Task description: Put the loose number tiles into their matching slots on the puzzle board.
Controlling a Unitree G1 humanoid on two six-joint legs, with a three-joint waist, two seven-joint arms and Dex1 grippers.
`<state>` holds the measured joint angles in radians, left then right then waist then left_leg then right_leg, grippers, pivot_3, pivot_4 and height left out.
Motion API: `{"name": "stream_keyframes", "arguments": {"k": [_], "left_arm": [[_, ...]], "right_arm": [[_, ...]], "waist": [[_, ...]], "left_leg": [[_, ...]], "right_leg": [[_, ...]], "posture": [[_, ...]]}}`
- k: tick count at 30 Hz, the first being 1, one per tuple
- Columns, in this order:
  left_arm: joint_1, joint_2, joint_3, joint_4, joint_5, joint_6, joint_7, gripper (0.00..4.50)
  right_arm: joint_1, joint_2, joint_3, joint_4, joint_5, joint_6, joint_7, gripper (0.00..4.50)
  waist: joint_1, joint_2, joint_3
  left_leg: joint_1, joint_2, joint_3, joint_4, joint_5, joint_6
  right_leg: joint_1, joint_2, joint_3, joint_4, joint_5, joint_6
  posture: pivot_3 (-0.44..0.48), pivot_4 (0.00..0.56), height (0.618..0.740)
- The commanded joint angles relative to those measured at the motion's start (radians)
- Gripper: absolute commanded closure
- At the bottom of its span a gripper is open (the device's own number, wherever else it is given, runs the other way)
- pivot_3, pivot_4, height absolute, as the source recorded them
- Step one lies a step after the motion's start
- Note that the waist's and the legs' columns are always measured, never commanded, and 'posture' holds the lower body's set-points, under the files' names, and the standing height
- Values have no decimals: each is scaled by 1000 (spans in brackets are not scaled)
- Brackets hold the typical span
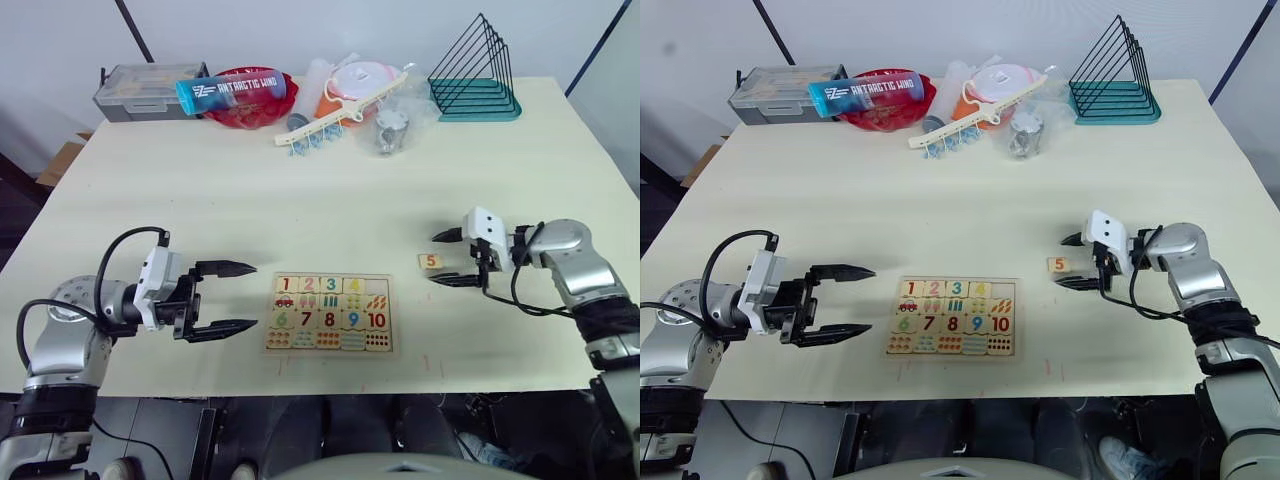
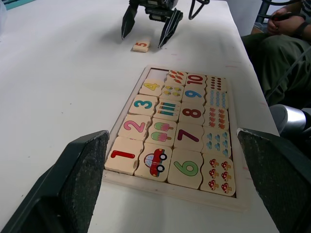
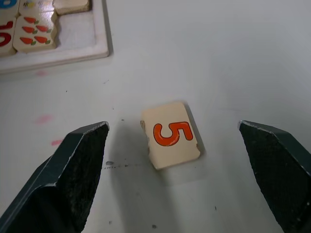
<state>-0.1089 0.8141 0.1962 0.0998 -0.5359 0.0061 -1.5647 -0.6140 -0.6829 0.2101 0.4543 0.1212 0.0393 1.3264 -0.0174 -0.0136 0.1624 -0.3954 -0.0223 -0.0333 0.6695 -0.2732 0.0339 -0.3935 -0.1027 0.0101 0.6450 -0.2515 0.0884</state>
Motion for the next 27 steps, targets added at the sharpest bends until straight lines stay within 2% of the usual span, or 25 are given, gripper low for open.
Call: {"name": "stream_keyframes", "arguments": {"k": [1,6,10,11,14,16,21,27], "left_arm": [[6,12,19,-10,-19,-20,-26,0],[8,11,17,-7,-18,-27,-28,0],[8,12,16,0,-16,-33,-32,0],[7,12,15,1,-16,-34,-33,0],[6,12,13,5,-15,-38,-37,0],[2,12,12,9,-14,-40,-37,0],[2,14,10,14,-11,-50,-42,0],[5,31,-2,25,-17,-75,-50,0]], "right_arm": [[-29,3,12,31,-32,-53,13,30],[-39,1,34,69,-69,-72,29,30],[-46,-3,32,70,-71,-71,40,1277],[-46,-5,32,68,-72,-71,42,1852],[-40,-9,26,49,-67,-57,41,3216],[-31,-13,17,17,-56,-32,40,3577],[20,-47,-8,-137,-19,64,37,3598],[122,-96,-51,-468,44,282,-21,3598]], "waist": [[1,0,0],[1,0,0],[1,0,0],[1,0,0],[0,0,0],[0,0,0],[4,0,0],[1,0,0]], "left_leg": [[0,0,0,0,0,0],[0,0,0,0,0,0],[0,0,0,0,0,0],[0,0,0,0,0,0],[0,0,0,0,0,0],[0,0,0,0,0,0],[0,0,0,0,0,0],[-1,1,-1,0,0,1]], "right_leg": [[0,0,0,0,0,0],[0,0,0,0,0,0],[0,0,0,0,0,0],[0,0,0,0,0,0],[0,0,0,0,0,0],[0,0,0,0,0,0],[0,0,0,0,0,0],[0,0,0,0,0,0]], "posture": [[0,150,740],[0,150,740],[0,150,740],[0,150,740],[0,150,740],[0,150,740],[0,150,740],[0,150,740]]}}
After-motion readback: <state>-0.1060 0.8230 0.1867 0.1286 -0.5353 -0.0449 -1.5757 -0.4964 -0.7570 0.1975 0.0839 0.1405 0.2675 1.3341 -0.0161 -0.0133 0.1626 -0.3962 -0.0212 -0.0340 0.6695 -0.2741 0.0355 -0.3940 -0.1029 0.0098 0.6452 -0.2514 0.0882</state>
